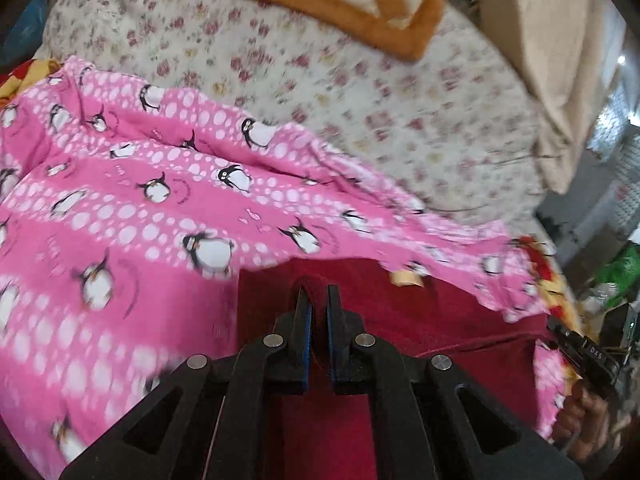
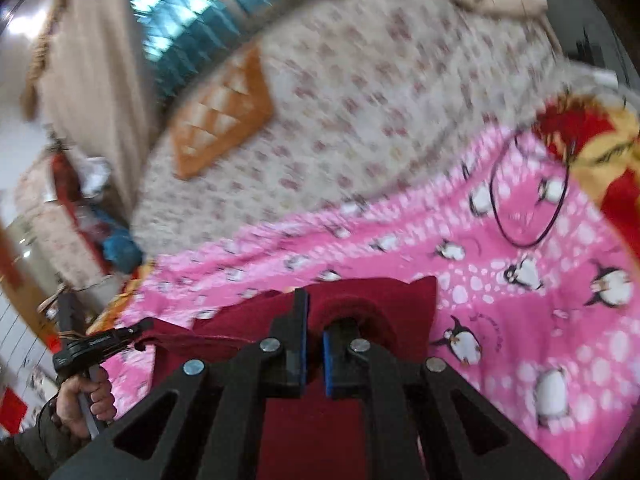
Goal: Fold small clothes
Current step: 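Fold the held hem toward the collar and lower it with both grippers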
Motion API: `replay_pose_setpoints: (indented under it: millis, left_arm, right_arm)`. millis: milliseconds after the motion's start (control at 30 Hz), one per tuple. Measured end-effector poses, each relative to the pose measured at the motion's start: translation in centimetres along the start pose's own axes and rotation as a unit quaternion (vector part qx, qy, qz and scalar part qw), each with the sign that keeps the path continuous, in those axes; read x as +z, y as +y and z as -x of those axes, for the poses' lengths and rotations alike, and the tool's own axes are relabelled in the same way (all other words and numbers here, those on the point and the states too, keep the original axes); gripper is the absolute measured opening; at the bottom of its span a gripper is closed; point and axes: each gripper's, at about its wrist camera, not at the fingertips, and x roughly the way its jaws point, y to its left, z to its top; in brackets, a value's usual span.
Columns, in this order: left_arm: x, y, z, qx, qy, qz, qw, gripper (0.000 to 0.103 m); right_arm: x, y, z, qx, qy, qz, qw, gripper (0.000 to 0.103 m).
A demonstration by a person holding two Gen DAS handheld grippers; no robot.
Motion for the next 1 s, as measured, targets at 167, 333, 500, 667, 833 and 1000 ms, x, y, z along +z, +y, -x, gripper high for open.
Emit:
replay_pose_setpoints:
  millis: [167, 333, 500, 667, 833, 1000]
  left_arm:
    - [-1.7, -0.2, -5.8, 0.048, 0.038, -0.025, 0.9978, 0.000]
    - [-2.3, -0.8, -5.6, 0.067, 0.019, -0.037, 0.9969, 0.000]
    - [-2.2, -0.8, -5.4, 0.064, 0.017, -0.031, 0.9973, 0.000]
    - [-1.8, -0.2, -5.6, 0.041, 0.041, -0.025, 0.9980, 0.000]
    - [-1.4, 0.6, -4.6, 0.013, 0.058, -0.011, 0.9982, 0.012]
    - [0.3, 3.4, -0.4, 0.098, -0.018, 0.023, 0.9947, 0.085]
  right_arm:
    - [-0.5, -4.0, -6.9, -0.058, 0.093, -0.058, 0.992, 0.005]
    - [-0.9, -4.6, -7.6, -0.048, 0.084, -0.065, 0.993, 0.004]
    - [-0.7, -4.8, -8.2, -0.038, 0.082, -0.067, 0.994, 0.007]
    - [-0.6, -4.4, -7.1, 0.010, 0.075, -0.071, 0.995, 0.034]
    - [-0.9, -3.0, -3.7, 0.027, 0.046, -0.064, 0.997, 0.051]
    - [-1.1, -1.7, 1.5, -0.056, -0.027, -0.022, 0.998, 0.051]
